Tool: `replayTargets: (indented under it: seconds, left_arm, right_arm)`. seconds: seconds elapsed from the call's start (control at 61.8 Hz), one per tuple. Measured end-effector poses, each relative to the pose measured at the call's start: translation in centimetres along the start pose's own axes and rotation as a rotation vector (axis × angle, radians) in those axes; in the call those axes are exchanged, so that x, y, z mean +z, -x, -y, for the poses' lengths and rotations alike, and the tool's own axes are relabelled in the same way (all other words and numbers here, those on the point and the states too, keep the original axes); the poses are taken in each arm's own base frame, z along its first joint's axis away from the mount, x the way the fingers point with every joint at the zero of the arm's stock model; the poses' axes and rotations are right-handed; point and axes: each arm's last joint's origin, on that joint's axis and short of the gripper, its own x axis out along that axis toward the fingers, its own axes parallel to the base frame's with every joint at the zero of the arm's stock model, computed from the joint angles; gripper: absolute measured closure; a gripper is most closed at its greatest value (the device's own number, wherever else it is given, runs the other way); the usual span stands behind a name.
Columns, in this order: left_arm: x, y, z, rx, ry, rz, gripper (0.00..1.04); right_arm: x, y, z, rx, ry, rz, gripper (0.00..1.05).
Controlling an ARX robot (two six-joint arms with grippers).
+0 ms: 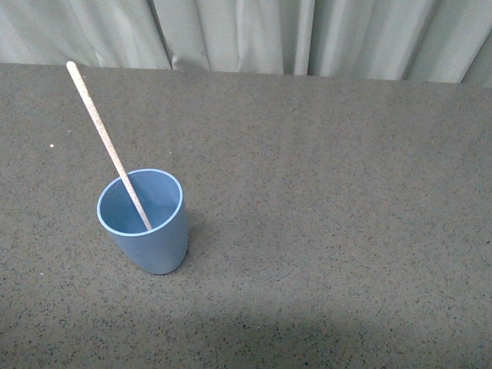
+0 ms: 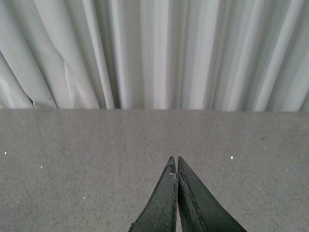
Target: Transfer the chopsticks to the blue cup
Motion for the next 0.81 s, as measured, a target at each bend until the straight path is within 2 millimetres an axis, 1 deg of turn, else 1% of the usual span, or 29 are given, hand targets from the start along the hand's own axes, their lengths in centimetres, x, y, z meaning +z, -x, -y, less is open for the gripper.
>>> replayTargets:
  seconds: [0.178, 0.211, 0.243, 0.291, 0.324, 0.486, 0.518, 0.68, 0.713, 0.745, 0.81]
  left_arm:
    - [0.00, 0.00, 0.00, -0.001, 0.000, 0.000, 0.07]
    - [0.00, 0.00, 0.00, -0.001, 0.000, 0.000, 0.07]
    - [0.00, 0.00, 0.00, -0.001, 0.000, 0.000, 0.07]
    - [0.00, 0.00, 0.00, 0.000, 0.000, 0.000, 0.07]
    - [0.00, 0.00, 0.00, 0.000, 0.000, 0.000, 0.07]
    - [0.00, 0.00, 0.00, -0.001, 0.000, 0.000, 0.07]
    - [0.00, 0.00, 0.00, -0.001, 0.000, 0.000, 0.07]
    - [0.00, 0.00, 0.00, -0.001, 0.000, 0.000, 0.07]
    - [0.00, 0.00, 0.00, 0.000, 0.000, 0.000, 0.07]
    - [0.00, 0.00, 0.00, 0.000, 0.000, 0.000, 0.07]
    - [0.00, 0.00, 0.00, -0.001, 0.000, 0.000, 0.07]
  right_arm:
    - [0.04, 0.07, 0.00, 0.000, 0.000, 0.007, 1.04]
    - [0.04, 0.07, 0.00, 0.000, 0.001, 0.007, 1.00]
    - [0.04, 0.07, 0.00, 0.000, 0.001, 0.007, 0.93]
    - [0.04, 0.07, 0.00, 0.000, 0.001, 0.007, 0.86]
    - [0.04, 0.07, 0.00, 0.000, 0.001, 0.007, 0.79]
    - [0.04, 0.07, 0.00, 0.000, 0.001, 0.007, 0.52]
    - [0.04, 0.07, 0.00, 0.000, 0.001, 0.007, 0.45]
    - [0.04, 0.07, 0.00, 0.000, 0.001, 0.007, 0.18]
    - [0.04, 0.07, 0.00, 0.000, 0.001, 0.007, 0.11]
    - [0.04, 0.07, 0.00, 0.000, 0.000, 0.007, 0.08]
    - [0.04, 0.07, 0.00, 0.000, 0.000, 0.007, 0.10]
